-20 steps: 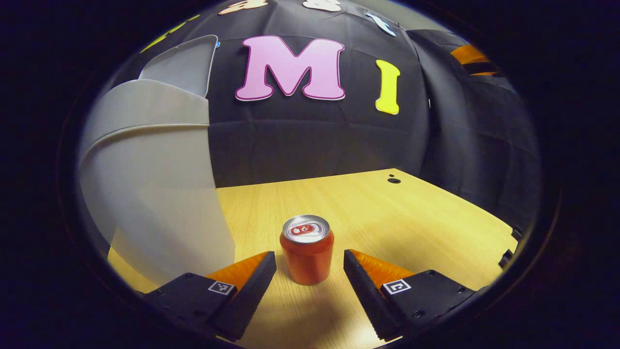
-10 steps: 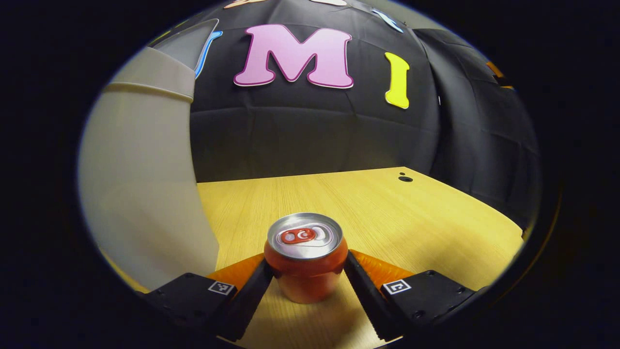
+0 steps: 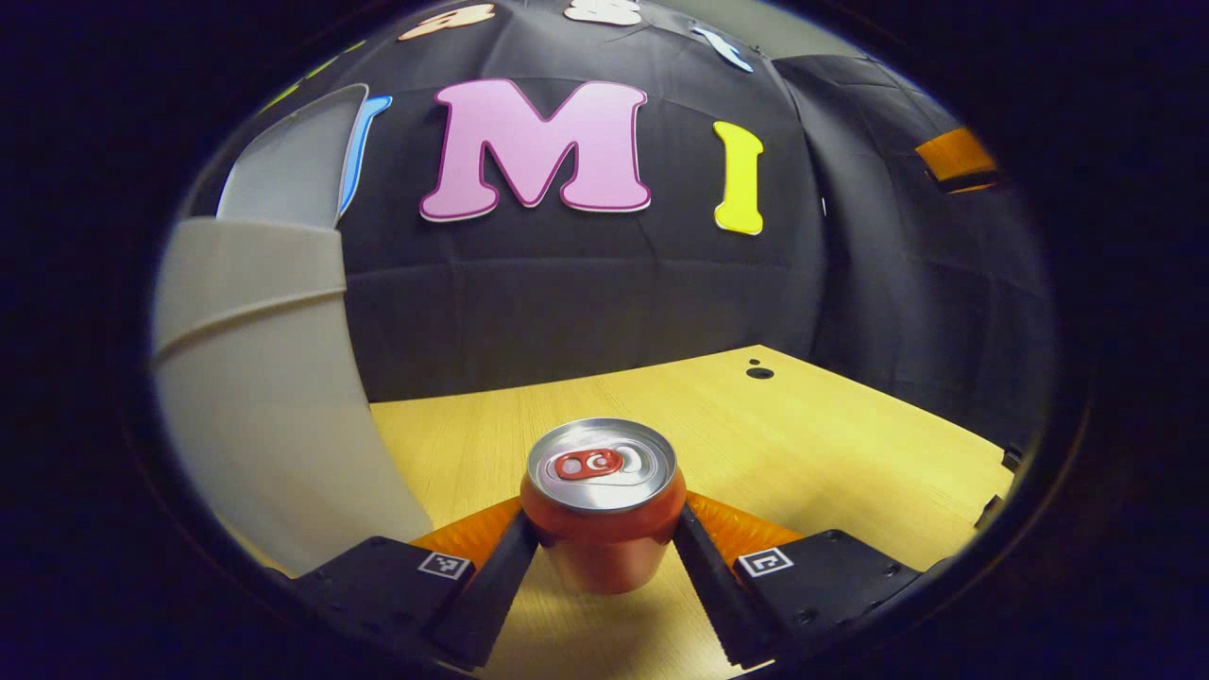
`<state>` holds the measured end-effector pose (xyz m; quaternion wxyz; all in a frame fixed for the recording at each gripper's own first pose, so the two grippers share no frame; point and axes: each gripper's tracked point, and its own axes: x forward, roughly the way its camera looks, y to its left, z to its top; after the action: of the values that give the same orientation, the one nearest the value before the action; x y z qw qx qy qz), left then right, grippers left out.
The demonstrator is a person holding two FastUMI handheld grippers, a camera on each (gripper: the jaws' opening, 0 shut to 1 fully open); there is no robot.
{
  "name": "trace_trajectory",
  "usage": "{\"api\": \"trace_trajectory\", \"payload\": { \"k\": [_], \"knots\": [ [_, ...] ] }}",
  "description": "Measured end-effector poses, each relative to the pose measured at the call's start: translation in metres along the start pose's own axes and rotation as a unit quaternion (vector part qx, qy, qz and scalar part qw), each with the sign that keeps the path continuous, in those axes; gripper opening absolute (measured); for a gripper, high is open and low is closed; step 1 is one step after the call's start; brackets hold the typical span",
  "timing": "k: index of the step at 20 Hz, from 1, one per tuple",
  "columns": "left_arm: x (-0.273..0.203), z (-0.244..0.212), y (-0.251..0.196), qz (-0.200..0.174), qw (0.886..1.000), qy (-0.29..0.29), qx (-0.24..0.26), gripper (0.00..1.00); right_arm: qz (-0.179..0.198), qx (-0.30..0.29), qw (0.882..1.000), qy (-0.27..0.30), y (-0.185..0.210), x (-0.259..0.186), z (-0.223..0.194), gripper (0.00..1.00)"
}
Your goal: Press the lid of the desktop garbage bin to open it, pick up the crumpled paper on the desktop and throw it into the bin, then pick up the pop can on the desktop and drop it into the bin, and finally close the garbage bin lid.
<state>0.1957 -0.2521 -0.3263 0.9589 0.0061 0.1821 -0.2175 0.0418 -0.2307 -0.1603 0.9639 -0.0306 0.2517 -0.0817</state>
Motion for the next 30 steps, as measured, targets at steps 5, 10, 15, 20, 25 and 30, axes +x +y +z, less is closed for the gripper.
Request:
{"api": "trace_trajectory", "payload": {
  "k": [5, 10, 15, 20, 25, 30],
  "knots": [
    [-0.042, 0.081, 0.000, -0.012, 0.999, -0.037, -0.020, 0.87, 0.012, 0.020, 1.000, -0.016, 0.008, 0.002, 0.021, 0.97],
    [-0.075, 0.175, 0.035, -0.003, 0.995, -0.091, -0.030, 0.86, 0.016, 0.030, 0.999, -0.033, 0.012, 0.002, 0.045, 0.97],
    [-0.103, 0.229, 0.120, 0.093, 0.988, -0.124, -0.001, 0.86, 0.027, 0.057, 0.997, -0.051, 0.022, -0.004, 0.067, 0.97],
    [-0.105, 0.203, 0.197, 0.166, 0.982, -0.087, 0.025, 0.86, 0.034, 0.030, 0.997, -0.067, 0.031, -0.011, 0.086, 0.97],
    [-0.100, 0.170, 0.228, 0.166, 0.984, -0.061, -0.010, 0.87, 0.037, 0.035, 0.996, -0.071, 0.038, -0.019, 0.088, 0.97],
    [-0.097, 0.151, 0.238, 0.176, 0.983, -0.046, -0.030, 0.87, 0.035, 0.023, 0.996, -0.080, 0.035, -0.023, 0.087, 0.97]
  ]
}}
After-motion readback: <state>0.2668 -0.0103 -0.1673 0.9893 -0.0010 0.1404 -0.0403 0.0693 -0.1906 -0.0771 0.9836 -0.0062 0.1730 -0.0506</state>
